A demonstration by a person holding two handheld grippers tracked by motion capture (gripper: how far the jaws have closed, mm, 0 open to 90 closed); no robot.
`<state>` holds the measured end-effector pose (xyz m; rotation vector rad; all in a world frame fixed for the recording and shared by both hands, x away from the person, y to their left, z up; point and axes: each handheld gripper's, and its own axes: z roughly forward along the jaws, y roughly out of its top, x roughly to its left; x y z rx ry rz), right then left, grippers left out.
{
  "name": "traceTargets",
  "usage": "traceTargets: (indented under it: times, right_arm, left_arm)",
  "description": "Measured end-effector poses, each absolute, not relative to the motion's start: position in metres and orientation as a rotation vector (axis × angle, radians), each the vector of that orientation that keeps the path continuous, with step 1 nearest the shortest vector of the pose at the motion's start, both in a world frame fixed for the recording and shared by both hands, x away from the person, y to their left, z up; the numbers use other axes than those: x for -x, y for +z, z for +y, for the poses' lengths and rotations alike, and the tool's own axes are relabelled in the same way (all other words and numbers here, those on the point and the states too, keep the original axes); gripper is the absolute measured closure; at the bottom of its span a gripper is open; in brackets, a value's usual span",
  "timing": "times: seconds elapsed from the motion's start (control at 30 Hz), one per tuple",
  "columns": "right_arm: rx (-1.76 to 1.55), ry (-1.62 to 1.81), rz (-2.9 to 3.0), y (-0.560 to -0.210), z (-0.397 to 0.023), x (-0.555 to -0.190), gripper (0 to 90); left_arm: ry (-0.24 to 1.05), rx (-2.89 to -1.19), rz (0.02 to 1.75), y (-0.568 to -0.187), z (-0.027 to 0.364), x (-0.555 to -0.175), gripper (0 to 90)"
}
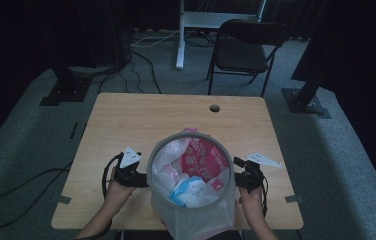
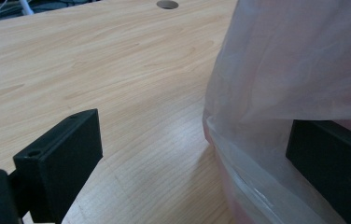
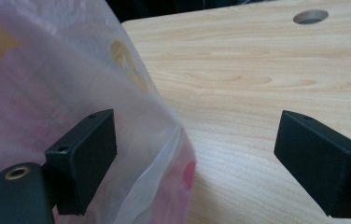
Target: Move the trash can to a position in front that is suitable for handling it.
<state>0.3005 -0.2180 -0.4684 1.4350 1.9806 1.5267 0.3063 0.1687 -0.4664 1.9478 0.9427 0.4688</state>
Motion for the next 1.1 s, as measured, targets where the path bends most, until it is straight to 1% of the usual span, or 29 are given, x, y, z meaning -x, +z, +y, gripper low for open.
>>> traceTargets:
  times: [0.1, 0.27, 0.33, 0.43, 0.5, 0.6, 0.7, 0.93, 1.1]
  right_arm:
    - [-1.444, 1.553, 1.985, -0.47, -0.229, -0.304, 12.7]
    - [-1.38, 1.541, 2.054, -0.474, -0.26, -0.31, 13.8]
    - [-1.367, 1.54, 2.064, -0.474, -0.266, -0.31, 13.8]
    - [-1.329, 1.588, 2.083, -0.473, -0.283, -0.31, 13.7]
    - [-1.339, 1.567, 2.085, -0.469, -0.299, -0.308, 13.7]
    - [-1.306, 1.539, 2.085, -0.464, -0.307, -0.304, 12.8]
    - [-1.263, 1.561, 2.084, -0.45, -0.319, -0.296, 11.8]
    - [-1.241, 1.575, 2.095, -0.437, -0.328, -0.291, 11.8]
    - [-1.164, 1.617, 2.112, -0.424, -0.33, -0.287, 11.8]
  left_arm:
    - [0.489, -1.945, 0.943, -0.47, 0.176, -0.304, 2.7]
    - [0.476, -1.958, 0.98, -0.478, 0.197, -0.298, 2.7]
    - [0.478, -1.965, 0.991, -0.481, 0.204, -0.295, 2.7]
    - [0.463, -1.964, 0.979, -0.485, 0.214, -0.289, 2.7]
    - [0.458, -1.962, 0.972, -0.487, 0.22, -0.286, 2.7]
    - [0.446, -1.955, 0.974, -0.491, 0.227, -0.281, 2.7]
    - [0.435, -1.956, 0.979, -0.496, 0.232, -0.277, 2.7]
    - [0.422, -1.967, 0.99, -0.508, 0.236, -0.274, 2.7]
    - [0.404, -1.986, 0.971, -0.51, 0.234, -0.273, 2.7]
